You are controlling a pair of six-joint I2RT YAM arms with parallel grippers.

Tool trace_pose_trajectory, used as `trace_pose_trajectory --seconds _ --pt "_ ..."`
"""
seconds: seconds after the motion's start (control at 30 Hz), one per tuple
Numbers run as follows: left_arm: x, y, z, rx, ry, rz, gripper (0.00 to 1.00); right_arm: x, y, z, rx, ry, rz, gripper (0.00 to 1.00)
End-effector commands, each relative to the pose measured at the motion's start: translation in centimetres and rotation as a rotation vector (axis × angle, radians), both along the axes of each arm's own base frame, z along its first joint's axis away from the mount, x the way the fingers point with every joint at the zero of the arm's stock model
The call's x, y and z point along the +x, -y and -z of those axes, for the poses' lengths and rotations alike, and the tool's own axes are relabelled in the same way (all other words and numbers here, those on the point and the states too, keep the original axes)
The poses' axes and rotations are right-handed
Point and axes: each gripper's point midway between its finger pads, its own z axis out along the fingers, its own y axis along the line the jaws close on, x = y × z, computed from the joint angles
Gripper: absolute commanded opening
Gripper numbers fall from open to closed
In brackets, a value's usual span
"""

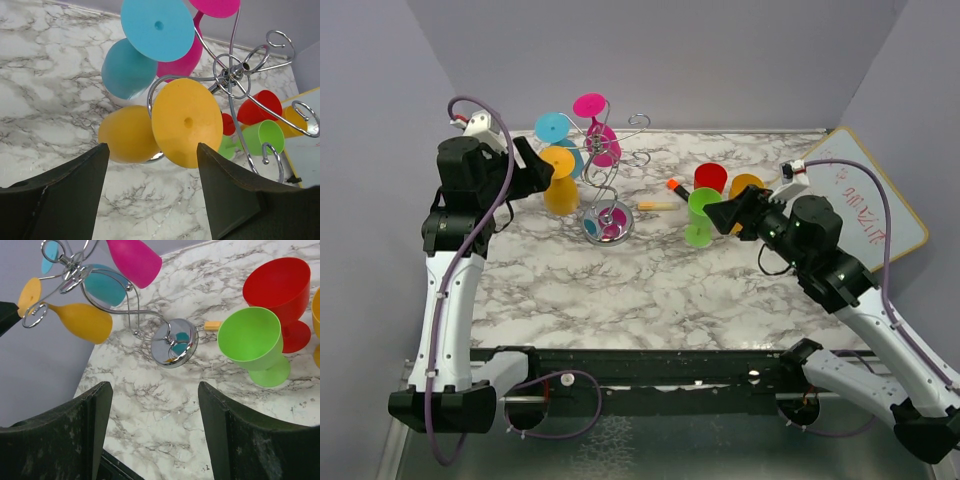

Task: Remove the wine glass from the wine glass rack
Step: Pick up the wine glass from the wine rack.

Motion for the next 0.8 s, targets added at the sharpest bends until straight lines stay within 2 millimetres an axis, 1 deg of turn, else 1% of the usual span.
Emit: trace_pose_trajectory --seconds 0.0,0.3,0.47,0.57,0.67,0.77 --pt "-0.5 1.0 -2.4 -0.091 0.081 0.025 0.70 0.5 0.1 1.1 -0.059 -0.022 0.013 0.75" --pt "-0.3 2.3 -1.3 -0.168 0.063 0.067 0.50 0.8 -0.5 1.4 -0.084 -0.032 -0.012 0.75" --pt "-0.2 2.0 -0.9 -0.157 0.064 0.055 0.49 0.7 -0.2 0.7 -0.097 -0.021 -0.011 0.75" --pt "-0.2 2.2 -0.7 -0.162 0.055 0.066 0.48 0.8 0.0 0.3 -0.095 -0.009 0.001 0.75" --pt "-0.2 2.3 -0.6 -0.176 0.048 0.062 0.40 0.8 0.0 0.5 -0.085 -0.016 0.006 0.75" --pt "-0.5 2.1 -1.1 -0.166 0.069 0.059 0.32 0.7 -0.1 1.0 -0.088 -0.030 0.001 0.75"
